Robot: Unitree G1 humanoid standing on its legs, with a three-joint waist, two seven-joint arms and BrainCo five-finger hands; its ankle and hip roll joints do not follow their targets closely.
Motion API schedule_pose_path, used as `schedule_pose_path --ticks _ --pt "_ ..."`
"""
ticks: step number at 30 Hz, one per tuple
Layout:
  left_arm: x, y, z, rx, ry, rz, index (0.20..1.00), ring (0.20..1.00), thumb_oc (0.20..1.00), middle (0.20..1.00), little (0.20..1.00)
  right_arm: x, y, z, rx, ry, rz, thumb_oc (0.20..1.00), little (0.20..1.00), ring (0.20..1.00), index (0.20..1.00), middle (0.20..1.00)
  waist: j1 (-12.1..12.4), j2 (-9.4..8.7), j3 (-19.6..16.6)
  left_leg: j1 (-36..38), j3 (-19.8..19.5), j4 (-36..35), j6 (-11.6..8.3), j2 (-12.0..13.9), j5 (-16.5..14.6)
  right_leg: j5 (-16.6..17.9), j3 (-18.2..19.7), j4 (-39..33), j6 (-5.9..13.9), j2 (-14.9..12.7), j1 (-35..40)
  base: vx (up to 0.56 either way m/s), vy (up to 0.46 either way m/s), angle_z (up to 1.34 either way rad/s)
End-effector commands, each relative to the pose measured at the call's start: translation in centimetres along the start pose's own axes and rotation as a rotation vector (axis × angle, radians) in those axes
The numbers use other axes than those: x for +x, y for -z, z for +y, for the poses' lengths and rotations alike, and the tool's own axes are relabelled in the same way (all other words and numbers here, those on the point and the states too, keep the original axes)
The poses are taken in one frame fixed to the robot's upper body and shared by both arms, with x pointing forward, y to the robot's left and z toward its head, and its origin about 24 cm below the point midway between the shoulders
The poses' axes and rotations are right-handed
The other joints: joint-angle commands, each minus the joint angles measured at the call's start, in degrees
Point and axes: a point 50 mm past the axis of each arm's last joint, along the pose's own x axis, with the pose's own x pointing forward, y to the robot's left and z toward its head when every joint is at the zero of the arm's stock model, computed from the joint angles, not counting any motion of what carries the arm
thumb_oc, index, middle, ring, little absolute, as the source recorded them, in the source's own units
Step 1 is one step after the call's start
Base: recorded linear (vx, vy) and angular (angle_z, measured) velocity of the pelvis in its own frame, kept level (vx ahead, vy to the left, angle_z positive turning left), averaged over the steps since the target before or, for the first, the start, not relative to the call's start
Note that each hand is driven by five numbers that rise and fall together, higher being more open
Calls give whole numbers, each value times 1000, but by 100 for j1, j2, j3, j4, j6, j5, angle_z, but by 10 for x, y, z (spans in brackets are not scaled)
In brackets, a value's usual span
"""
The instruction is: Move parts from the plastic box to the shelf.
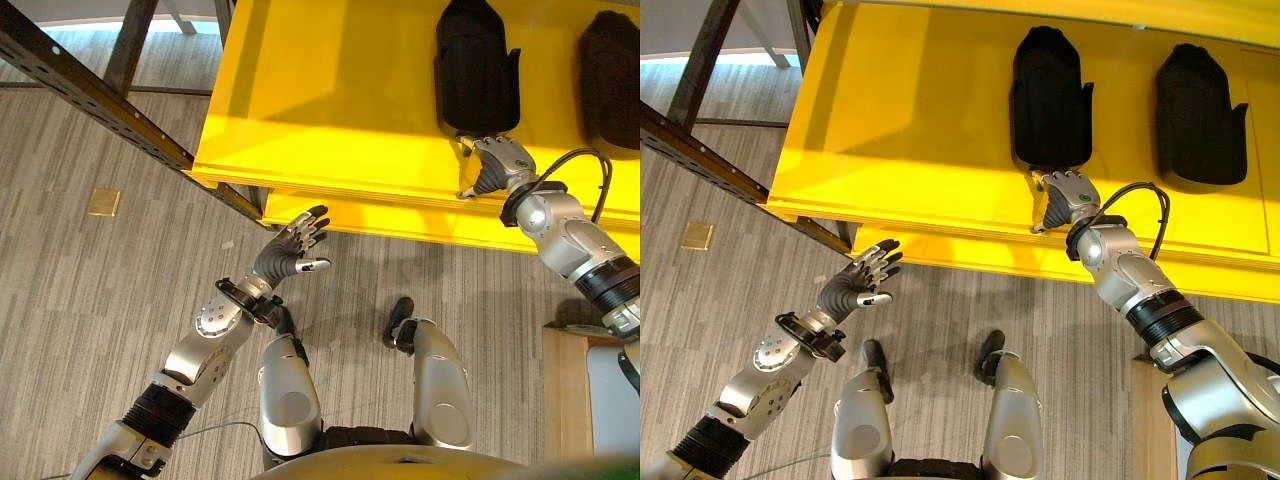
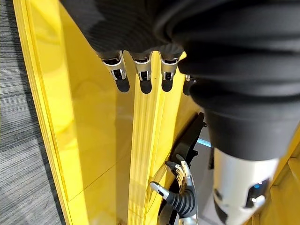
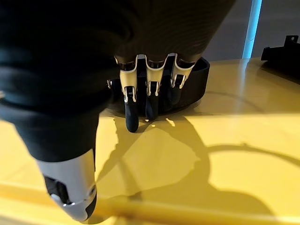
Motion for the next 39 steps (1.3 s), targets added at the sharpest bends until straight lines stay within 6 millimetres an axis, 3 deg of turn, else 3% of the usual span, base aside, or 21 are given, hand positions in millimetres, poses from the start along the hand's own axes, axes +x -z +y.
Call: schedule_pose_path --ticks 1,11,16,21,27,33,39 --pt "-1 -12 -16 -17 67 -95 1000 1000 1000 1000 1000 9 5 -18 -60 37 36 1000 1000 1000 1000 1000 37 -4 -148 -364 -171 585 301 -232 -358 -427 181 -9 221 288 366 21 15 6" --pt "-2 -12 -20 -29 83 -101 1000 1000 1000 1000 1000 16 13 -31 -65 45 93 1000 1000 1000 1000 1000 82 67 -125 -363 -201 570 305 -273 -337 -456 153 93 221 222 314 6 16 3" --pt "-4 -12 -19 -37 75 -111 1000 1000 1000 1000 1000 9 15 -18 -59 -107 107 1000 1000 1000 1000 1000 6 44 -75 -349 -153 537 309 -286 -357 -427 197 59 253 205 292 -38 56 2" --pt "-14 -17 -14 -37 16 -140 1000 1000 1000 1000 1000 -36 -21 9 14 -335 -92 1000 1000 1000 1000 1000 -319 -140 -56 -302 66 378 283 -245 -355 -355 320 -132 313 293 246 -52 54 -2" --pt "-19 -15 -15 -16 -1 -148 1000 1000 1000 1000 1000 -74 -40 32 54 -436 -197 1000 1000 1000 1000 1000 -520 -278 -55 -214 215 305 306 -234 -391 -275 452 -413 329 441 343 -54 1 -15" --pt "-22 -14 -16 2 -8 -152 1000 1000 1000 1000 1000 -84 -55 26 93 -352 -313 1000 1000 1000 1000 1000 -576 -358 -57 -81 292 243 314 -238 -394 -189 506 -702 326 533 552 -33 -20 -7" --pt "-22 -11 -19 5 -16 -143 1000 1000 1000 1000 1000 -83 -64 -6 231 -65 -383 1000 1000 1000 1000 1000 -601 -395 -210 83 317 209 359 -248 -446 -159 538 -890 323 587 795 13 -1 -1"
